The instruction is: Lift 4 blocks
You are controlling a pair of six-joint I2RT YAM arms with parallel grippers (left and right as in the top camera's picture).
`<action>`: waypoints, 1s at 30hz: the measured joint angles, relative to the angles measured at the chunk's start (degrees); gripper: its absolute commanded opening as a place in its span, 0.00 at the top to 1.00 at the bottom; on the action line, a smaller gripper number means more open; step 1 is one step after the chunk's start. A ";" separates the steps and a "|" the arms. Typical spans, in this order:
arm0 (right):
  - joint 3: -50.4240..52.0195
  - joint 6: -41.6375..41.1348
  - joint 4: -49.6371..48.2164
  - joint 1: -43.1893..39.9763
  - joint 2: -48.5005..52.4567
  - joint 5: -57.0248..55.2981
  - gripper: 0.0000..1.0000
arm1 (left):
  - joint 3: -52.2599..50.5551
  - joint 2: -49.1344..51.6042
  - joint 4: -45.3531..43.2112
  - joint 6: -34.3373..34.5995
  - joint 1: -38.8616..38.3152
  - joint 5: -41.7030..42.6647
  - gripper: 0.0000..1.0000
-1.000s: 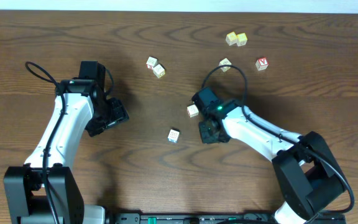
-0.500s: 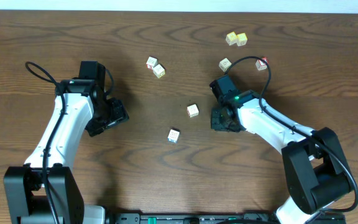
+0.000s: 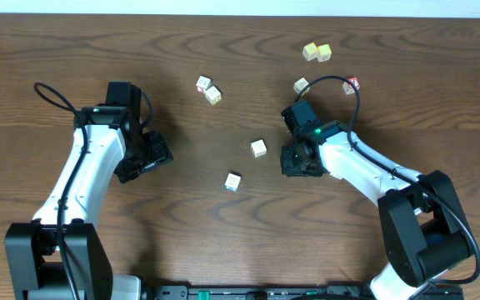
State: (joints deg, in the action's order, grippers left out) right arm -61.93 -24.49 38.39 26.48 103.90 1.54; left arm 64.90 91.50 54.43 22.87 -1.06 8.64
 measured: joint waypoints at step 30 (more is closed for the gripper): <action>0.00 0.85 0.04 -3.65 0.00 1.66 0.63 | 0.00 0.00 0.00 0.02 0.00 0.00 0.27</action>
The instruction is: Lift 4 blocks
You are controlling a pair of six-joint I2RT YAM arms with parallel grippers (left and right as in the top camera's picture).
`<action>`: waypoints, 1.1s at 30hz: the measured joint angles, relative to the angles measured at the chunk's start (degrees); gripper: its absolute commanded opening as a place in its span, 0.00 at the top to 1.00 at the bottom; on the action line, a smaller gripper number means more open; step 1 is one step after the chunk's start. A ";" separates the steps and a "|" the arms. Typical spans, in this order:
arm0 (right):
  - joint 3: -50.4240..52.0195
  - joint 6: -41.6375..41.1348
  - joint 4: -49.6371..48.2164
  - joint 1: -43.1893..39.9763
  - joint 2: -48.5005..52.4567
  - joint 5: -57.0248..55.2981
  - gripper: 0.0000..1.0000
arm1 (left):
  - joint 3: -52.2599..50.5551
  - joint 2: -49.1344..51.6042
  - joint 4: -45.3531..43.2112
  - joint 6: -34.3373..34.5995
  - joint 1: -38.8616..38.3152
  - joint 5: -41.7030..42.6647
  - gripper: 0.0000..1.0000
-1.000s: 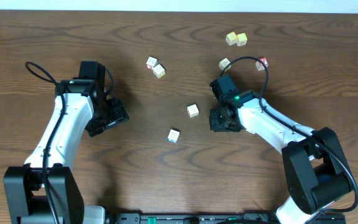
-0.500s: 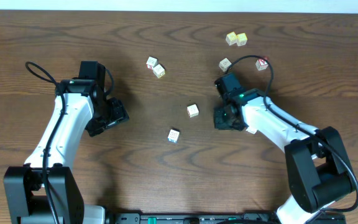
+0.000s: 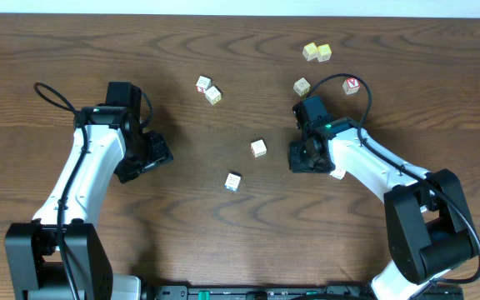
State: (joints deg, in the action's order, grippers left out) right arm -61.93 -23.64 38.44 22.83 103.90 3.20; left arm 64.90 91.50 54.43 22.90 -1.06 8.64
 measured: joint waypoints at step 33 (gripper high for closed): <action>-13.14 1.40 28.92 -13.29 -0.46 -2.47 0.19 | 0.00 0.00 0.46 -0.02 0.00 0.00 0.27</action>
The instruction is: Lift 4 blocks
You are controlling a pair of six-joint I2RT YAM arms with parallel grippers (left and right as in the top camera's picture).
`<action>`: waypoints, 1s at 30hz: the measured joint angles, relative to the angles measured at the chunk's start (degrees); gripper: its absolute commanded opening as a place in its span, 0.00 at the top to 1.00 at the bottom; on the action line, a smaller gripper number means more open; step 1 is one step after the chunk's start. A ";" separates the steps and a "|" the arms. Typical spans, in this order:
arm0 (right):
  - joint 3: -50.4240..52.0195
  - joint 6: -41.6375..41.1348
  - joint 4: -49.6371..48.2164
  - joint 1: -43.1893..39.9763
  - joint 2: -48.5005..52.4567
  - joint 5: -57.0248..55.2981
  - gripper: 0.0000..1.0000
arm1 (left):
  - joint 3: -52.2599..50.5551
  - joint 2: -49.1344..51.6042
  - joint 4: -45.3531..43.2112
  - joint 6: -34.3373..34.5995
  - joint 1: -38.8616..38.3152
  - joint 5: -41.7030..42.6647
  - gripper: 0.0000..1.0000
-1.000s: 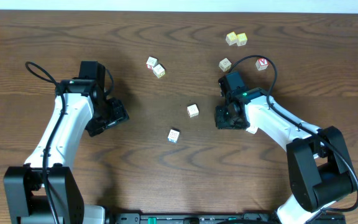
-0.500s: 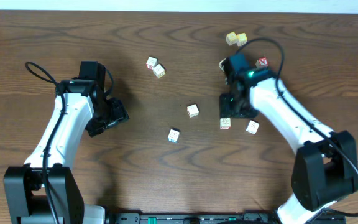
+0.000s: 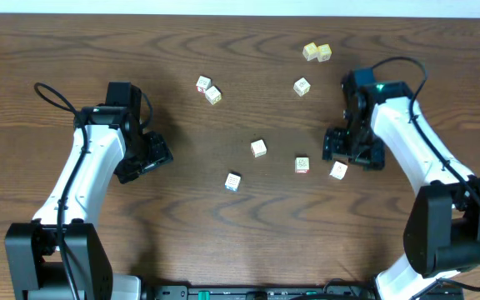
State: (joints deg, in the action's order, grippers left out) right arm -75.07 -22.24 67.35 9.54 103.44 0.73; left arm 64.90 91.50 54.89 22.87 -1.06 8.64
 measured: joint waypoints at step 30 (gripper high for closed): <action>12.72 -3.82 -17.77 0.00 0.00 1.18 0.64 | 0.00 0.00 -0.07 0.00 0.00 0.00 0.27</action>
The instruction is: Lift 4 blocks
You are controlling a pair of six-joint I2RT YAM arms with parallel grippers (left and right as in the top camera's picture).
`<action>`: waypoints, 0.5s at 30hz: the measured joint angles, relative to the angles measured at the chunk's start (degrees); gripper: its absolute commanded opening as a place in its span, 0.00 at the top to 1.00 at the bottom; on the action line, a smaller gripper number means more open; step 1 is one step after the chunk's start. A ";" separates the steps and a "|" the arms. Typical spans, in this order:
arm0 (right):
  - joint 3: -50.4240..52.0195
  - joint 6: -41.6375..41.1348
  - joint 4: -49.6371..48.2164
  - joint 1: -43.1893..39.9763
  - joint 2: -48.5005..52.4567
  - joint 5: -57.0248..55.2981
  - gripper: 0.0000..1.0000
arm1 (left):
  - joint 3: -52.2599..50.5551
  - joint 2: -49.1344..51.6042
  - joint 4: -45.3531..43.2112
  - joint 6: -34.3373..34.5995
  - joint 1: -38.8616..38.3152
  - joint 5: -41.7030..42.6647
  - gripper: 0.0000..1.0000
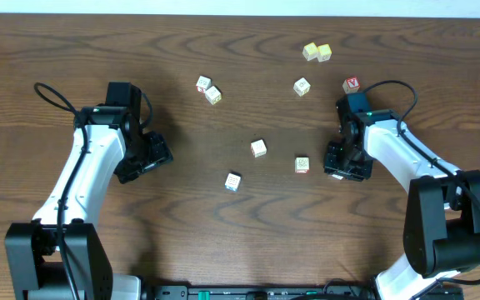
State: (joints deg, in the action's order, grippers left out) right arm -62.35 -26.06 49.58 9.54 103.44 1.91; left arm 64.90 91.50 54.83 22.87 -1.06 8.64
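Observation:
Only the overhead view is given. Small cubes lie scattered on the brown table [223, 250]: a pair [207, 89] at the back left, one at the middle [259, 148], one with blue marks [233, 181], and one with red marks [302, 165]. Further back lie another cube [302, 86], a yellowish pair [317, 52], and a red-lettered one [352, 84]. My right gripper [338, 165] points down at the table just right of the red-marked cube; its fingers are hidden under the wrist. My left gripper [158, 153] rests low at the left, away from all cubes.
A black cable loops over the right arm [394, 85] close to the red-lettered cube. Another cable loops behind the left arm [50, 93]. The table's back edge meets a light wall [240, 7].
My right gripper has moved a little down and to the left, and now covers the spot where a white cube lay beside it. That cube no longer shows. The left arm is unchanged.
My right gripper first stood mid-table, right of the middle cube, then a little further right. One second ago it was at the right side, and two cubes showed where it had been. Now it covers the right one. The left arm never moved.

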 measured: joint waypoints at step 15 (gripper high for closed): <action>0.00 0.37 -2.54 0.00 0.00 -2.89 0.78 | 0.00 0.00 0.00 0.00 0.00 0.00 0.27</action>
State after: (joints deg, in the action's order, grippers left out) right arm -62.35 -25.69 47.05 9.54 103.44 -0.97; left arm 64.90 91.50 54.83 22.87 -1.06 8.64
